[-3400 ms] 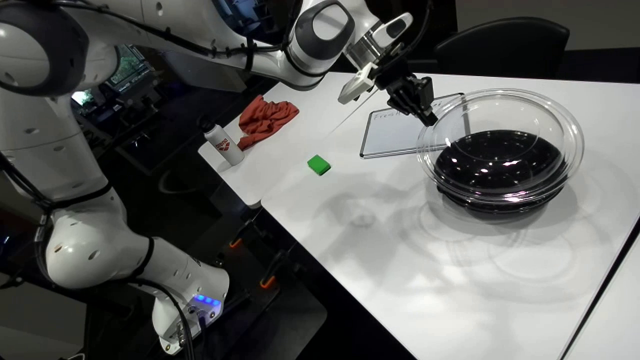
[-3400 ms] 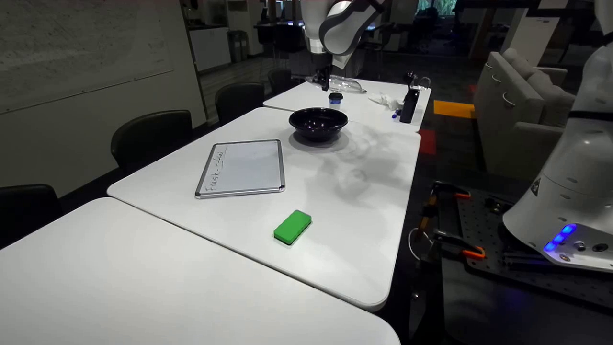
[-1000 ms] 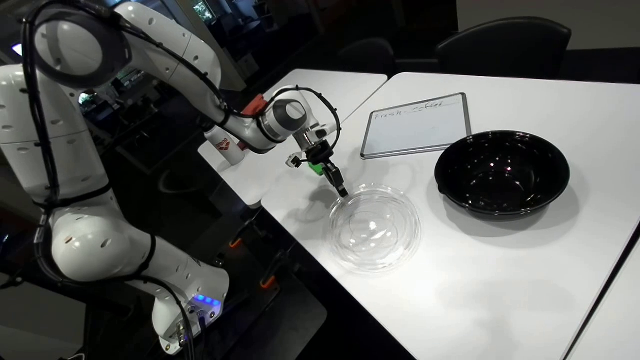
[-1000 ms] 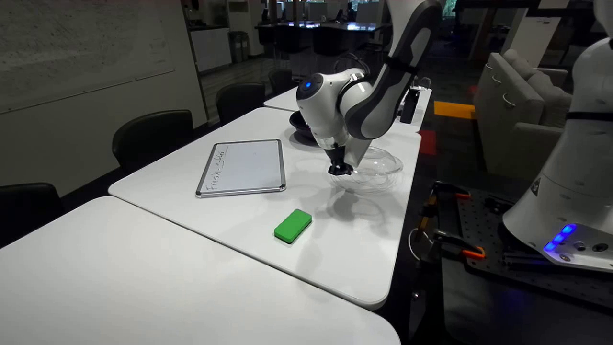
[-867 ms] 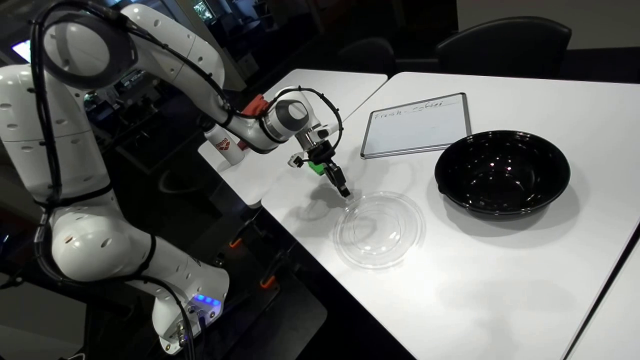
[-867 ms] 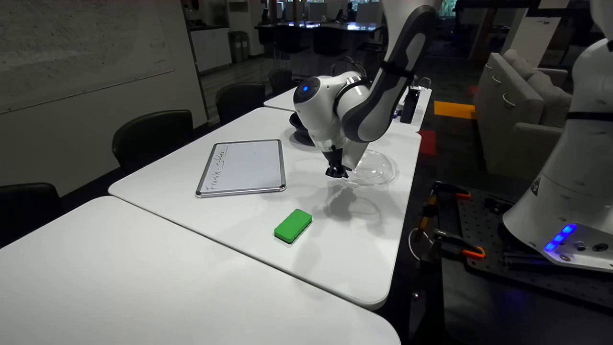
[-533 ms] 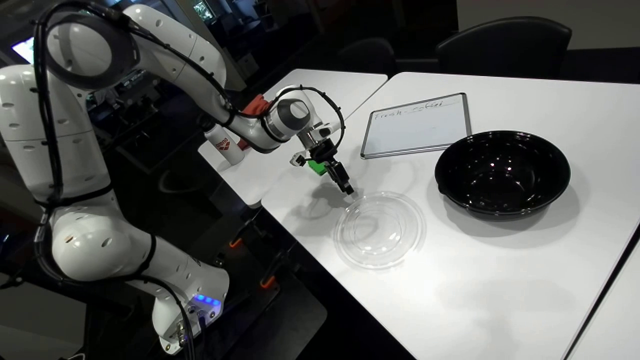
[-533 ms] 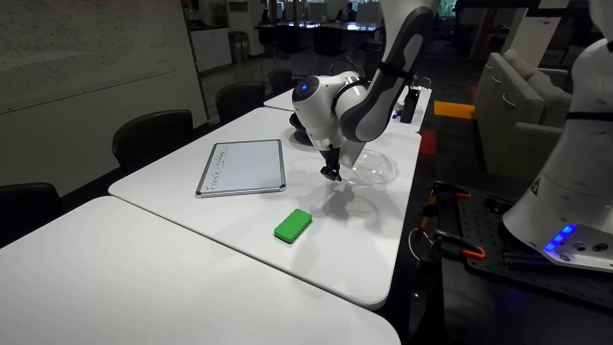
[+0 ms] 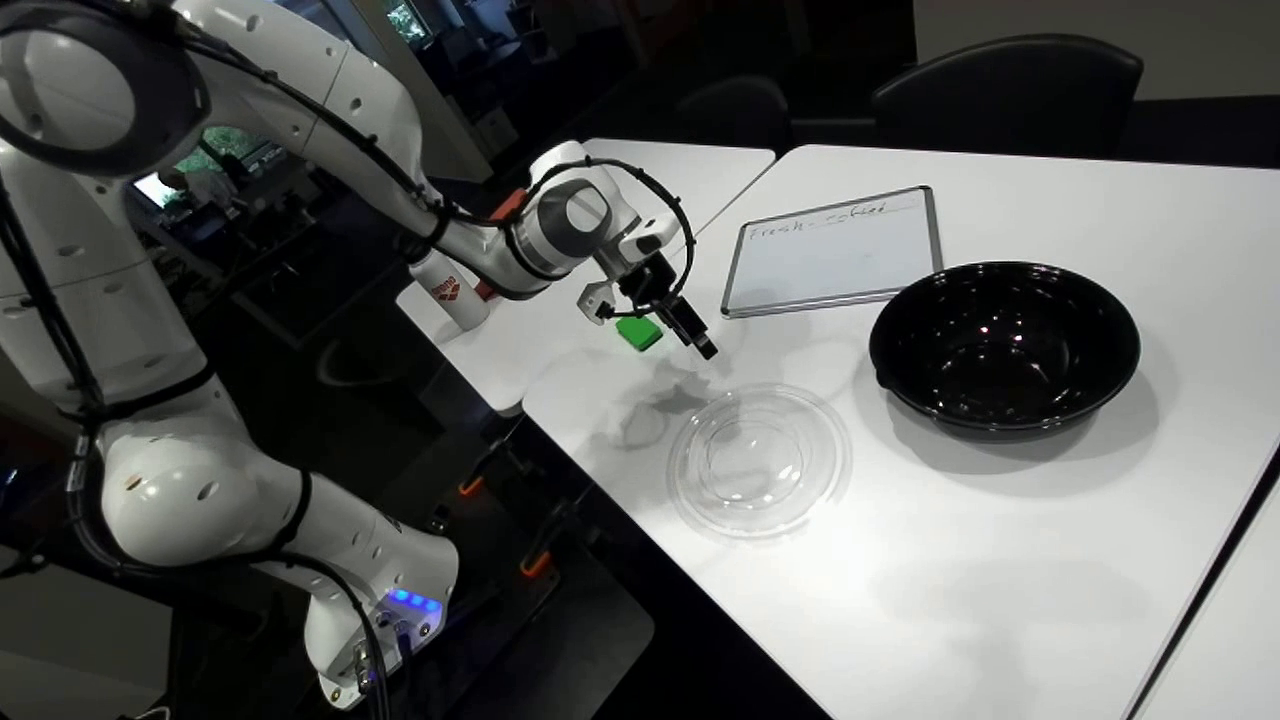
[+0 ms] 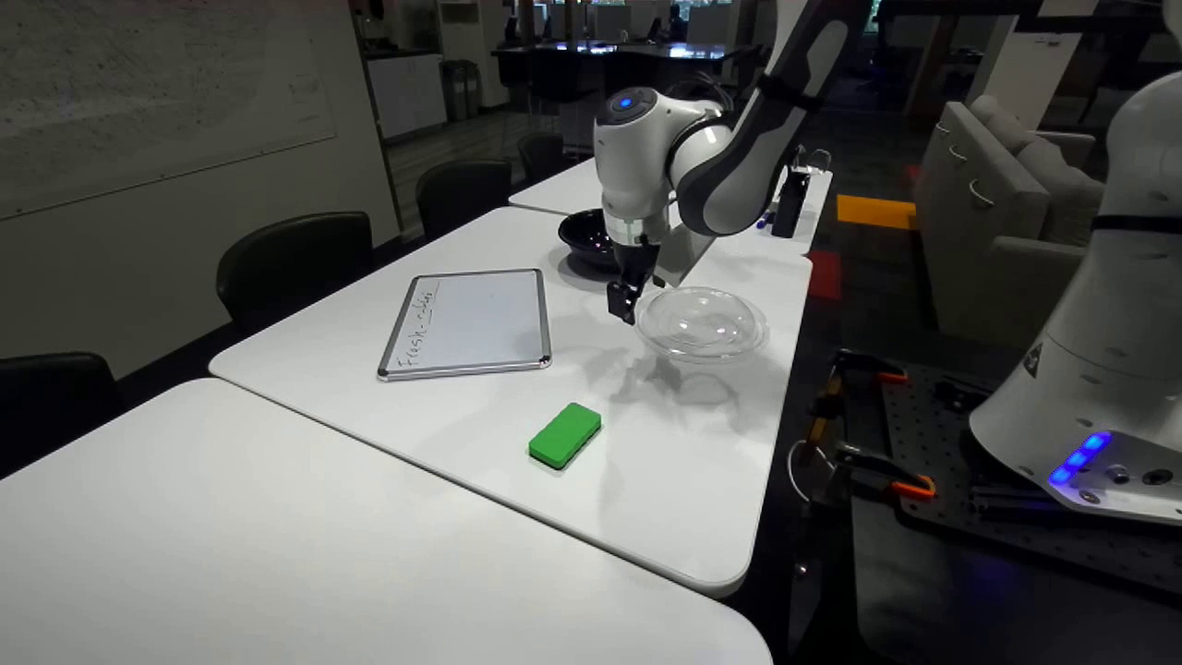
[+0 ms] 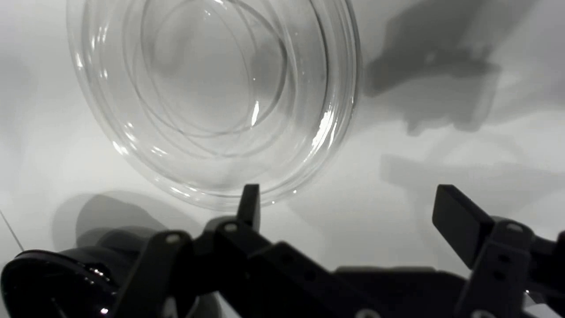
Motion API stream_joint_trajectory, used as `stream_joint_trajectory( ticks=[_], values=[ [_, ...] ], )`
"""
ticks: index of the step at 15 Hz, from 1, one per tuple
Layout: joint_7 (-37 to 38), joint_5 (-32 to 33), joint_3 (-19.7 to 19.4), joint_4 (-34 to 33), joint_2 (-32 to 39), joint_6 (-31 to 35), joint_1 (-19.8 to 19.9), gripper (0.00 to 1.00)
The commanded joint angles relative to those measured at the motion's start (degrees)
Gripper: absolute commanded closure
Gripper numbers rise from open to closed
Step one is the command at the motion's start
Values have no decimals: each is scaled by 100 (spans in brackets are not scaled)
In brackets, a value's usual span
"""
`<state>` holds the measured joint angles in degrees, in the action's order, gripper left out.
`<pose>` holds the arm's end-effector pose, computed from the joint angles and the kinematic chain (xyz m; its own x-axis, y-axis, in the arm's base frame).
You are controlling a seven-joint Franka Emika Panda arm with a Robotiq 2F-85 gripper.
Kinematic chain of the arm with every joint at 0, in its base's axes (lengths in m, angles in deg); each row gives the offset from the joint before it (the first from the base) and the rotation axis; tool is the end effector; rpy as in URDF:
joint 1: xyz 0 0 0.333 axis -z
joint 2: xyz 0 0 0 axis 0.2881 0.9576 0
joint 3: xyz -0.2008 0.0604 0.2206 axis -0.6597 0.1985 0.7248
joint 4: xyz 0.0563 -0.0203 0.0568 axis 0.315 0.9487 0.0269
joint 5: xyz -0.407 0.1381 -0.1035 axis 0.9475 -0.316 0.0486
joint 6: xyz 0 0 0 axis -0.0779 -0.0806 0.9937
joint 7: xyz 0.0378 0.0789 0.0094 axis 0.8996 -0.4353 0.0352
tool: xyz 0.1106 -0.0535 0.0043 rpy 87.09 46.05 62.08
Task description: Uncover the black bowl and put the lid on the table
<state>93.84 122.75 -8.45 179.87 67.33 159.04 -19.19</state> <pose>0.5352 -0.0754 0.0969 0.9627 -0.2533 0.0957 -0.2707 -0.8981 0.3465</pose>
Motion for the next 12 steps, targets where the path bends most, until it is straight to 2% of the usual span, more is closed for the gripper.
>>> stream_joint_trajectory(
  ticks=[1,6,12],
  values=[
    [-597,-350,-50,595,-771,481,129,0],
    [-1355,-850,-93,871,-1396,635,183,0],
    [-2213,-1457,7,870,-1834,527,363,0]
  ],
)
